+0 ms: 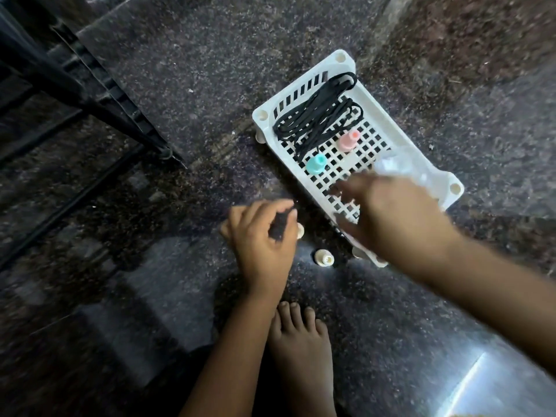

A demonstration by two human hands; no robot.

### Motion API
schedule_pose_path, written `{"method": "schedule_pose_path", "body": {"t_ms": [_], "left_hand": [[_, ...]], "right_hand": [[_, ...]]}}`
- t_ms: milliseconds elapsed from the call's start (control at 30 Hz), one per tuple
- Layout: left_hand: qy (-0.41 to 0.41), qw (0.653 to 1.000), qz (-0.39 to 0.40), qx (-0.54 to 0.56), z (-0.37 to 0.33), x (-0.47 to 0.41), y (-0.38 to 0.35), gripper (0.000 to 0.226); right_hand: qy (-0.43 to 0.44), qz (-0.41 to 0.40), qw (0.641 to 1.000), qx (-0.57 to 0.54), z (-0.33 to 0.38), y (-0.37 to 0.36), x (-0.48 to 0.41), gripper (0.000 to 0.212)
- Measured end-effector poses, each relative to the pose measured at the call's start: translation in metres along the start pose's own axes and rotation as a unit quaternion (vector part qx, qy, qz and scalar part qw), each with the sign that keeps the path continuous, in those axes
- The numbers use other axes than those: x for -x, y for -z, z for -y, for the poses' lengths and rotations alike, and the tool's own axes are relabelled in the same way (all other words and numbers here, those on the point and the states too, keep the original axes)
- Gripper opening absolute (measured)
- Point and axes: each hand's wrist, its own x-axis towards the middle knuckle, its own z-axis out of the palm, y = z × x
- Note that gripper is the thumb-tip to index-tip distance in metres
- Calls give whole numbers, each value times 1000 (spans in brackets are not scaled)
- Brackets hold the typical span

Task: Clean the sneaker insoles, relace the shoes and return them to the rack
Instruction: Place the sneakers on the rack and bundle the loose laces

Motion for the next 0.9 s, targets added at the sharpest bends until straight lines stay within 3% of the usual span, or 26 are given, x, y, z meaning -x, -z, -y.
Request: {"method": "schedule_pose_path", "body": {"t_ms": [67,133,300,500,600,767,833,900], "left_hand": [[-26,998,46,17,10,17,3,17],[-35,995,89,16,14,25,4,24],[-23,987,152,-37,14,25,-1,31],[-29,986,155,-48,11,18,-3,21],[-19,987,154,-34,12,19,-2,20],[-32,997,70,-16,1,16,10,17],[-45,998,29,-26,-12,13,17,15],[-44,998,-5,-35,-30,9,21,15]], "right_hand": [[13,153,988,32,21,-29,21,28],[25,194,977,80,34,-58,36,28],[33,46,993,101,30,-90,46,39],[52,-15,995,78,22,-88,36,34],[60,-7,995,81,16,-95,35,33],[61,-67,996,26,33,-67,44,14],[34,-146,987,-51,36,-50,47,24],[11,-158,985,-62,23,-33,43,15]]}}
